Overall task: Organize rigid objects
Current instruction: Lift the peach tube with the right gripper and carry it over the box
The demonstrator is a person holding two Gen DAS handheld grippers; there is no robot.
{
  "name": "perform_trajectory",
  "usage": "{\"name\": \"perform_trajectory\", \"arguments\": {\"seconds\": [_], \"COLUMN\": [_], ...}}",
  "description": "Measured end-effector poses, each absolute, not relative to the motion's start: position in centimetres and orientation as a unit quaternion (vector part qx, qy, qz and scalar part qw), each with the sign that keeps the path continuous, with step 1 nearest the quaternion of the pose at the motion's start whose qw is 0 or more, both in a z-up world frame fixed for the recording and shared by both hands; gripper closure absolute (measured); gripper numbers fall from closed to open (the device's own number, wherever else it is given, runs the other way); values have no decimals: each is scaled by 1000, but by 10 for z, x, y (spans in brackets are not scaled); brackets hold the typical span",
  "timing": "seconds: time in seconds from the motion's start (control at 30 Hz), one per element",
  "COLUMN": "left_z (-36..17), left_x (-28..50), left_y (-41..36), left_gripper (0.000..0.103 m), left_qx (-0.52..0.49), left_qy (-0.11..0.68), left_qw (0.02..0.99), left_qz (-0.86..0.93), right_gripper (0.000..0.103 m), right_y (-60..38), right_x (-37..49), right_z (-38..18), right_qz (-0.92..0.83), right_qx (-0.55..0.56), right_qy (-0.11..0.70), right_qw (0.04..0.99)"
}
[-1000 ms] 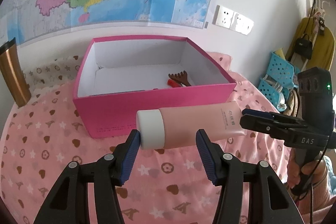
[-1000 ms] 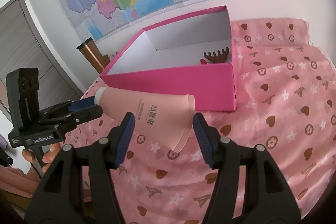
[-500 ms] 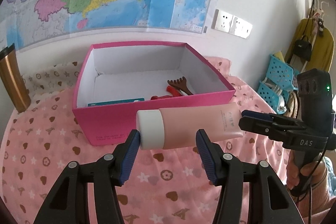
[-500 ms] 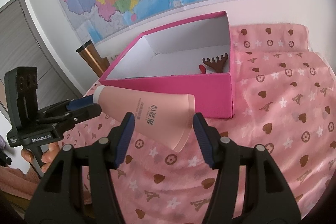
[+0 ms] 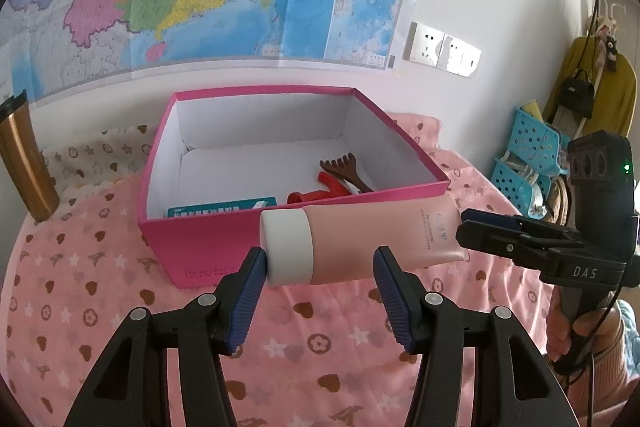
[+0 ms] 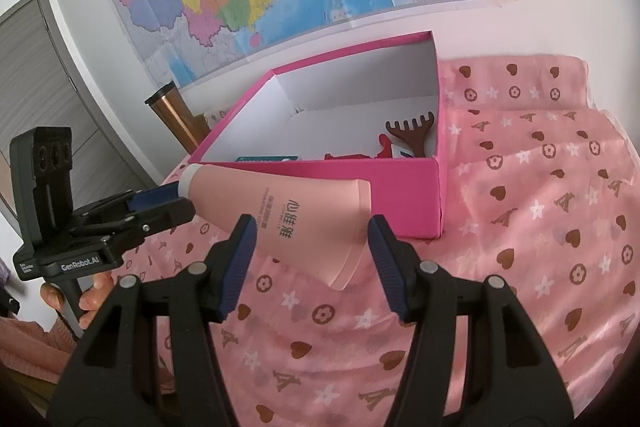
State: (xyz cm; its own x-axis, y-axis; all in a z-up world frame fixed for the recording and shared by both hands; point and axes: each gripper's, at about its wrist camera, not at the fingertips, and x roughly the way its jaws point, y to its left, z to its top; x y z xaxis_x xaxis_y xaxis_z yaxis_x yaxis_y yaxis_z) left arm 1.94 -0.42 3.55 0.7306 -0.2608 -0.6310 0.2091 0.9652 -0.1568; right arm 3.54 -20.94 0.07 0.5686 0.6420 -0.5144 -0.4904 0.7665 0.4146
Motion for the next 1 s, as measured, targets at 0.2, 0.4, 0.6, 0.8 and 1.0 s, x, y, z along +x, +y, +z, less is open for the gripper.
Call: {"name": "perform_trajectory", "arguments": {"seconds": [0.2,0.4,0.6,0.8,1.0], "left_z": [37,39,40,41,42], "left_x": [22,26,31,36,41], "left_y": [-5,-5,-6,-5,-5], "left_gripper": [48,48,48,48,48], "left_qx": [-36,-36,-36,-41,-43], "left_qy": [344,343,341,341,341], "left_qw": [930,930,931,931,931], "left_qz": [-126,-126,-124,-125,-124], "right_gripper": [43,43,43,43,43], "right_y": [-210,-211,-211,-212,-212], "right_x": [37,41,45,50,52], "right_z": [3,7,13,18,24], "right_qz": [322,323,322,323,323], "right_qx": [113,111,109,109,105], "right_qy": [332,328,321,316,309], "right_qw": [879,881,884,885,888]}}
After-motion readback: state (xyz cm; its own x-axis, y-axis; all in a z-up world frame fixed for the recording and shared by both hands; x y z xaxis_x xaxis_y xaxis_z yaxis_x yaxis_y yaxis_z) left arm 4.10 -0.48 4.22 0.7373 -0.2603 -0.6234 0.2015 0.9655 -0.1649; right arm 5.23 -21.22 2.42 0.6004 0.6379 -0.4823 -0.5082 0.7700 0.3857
